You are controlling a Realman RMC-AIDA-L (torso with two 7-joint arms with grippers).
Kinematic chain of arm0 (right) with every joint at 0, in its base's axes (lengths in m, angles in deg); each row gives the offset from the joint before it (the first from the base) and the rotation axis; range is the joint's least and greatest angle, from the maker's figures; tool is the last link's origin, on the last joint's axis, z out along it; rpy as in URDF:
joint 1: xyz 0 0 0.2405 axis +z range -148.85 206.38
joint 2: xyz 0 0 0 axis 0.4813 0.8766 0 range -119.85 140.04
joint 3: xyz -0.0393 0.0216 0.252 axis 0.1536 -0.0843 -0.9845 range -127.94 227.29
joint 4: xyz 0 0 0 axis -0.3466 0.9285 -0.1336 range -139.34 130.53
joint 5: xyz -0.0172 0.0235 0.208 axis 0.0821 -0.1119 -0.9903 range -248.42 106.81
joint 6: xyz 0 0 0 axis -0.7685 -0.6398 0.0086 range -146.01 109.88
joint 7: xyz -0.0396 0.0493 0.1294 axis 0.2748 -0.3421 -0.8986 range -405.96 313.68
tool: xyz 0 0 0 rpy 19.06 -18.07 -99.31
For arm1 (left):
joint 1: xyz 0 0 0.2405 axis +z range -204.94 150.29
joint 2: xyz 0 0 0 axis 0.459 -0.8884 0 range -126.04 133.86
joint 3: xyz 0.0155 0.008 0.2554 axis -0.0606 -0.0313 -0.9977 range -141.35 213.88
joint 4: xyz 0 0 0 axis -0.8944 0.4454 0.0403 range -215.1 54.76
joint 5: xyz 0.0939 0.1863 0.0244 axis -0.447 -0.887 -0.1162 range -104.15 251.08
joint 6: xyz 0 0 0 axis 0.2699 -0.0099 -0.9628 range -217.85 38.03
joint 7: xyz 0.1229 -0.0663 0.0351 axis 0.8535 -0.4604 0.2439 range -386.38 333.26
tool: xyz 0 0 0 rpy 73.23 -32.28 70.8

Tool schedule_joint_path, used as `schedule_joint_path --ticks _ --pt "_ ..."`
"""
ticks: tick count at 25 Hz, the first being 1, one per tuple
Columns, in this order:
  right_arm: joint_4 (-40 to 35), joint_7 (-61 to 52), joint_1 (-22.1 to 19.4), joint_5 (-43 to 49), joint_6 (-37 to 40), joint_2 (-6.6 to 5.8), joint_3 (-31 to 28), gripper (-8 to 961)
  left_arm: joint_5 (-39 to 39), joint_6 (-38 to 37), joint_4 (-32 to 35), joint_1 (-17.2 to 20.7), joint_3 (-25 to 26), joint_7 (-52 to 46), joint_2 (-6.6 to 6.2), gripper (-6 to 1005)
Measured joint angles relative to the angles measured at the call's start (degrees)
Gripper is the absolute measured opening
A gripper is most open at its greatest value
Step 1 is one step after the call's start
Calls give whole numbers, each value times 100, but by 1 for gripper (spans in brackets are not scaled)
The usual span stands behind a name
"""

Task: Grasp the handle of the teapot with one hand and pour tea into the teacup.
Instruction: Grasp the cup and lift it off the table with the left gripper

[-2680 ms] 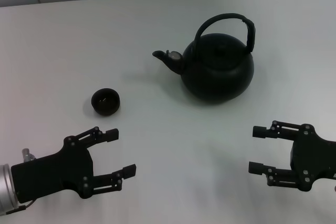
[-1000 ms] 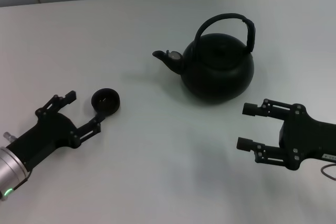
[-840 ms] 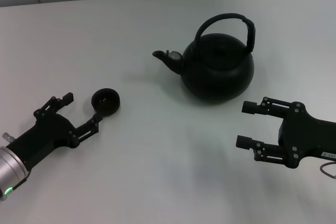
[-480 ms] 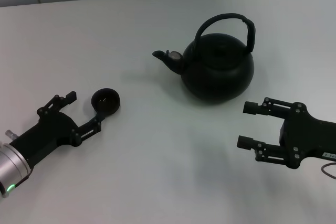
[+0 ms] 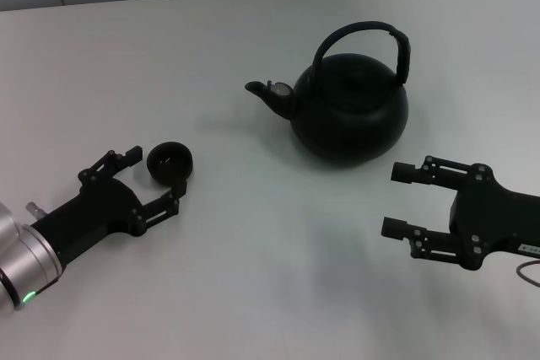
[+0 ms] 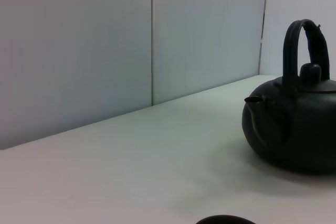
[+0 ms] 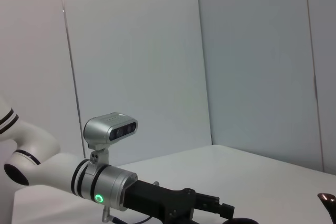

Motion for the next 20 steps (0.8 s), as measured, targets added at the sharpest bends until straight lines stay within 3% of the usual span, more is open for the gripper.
schedule_joint_path --ticks 20 --pt "-8 -10 21 -4 -5 -11 -9 713 5 224 -1 -139 -5 5 0 871"
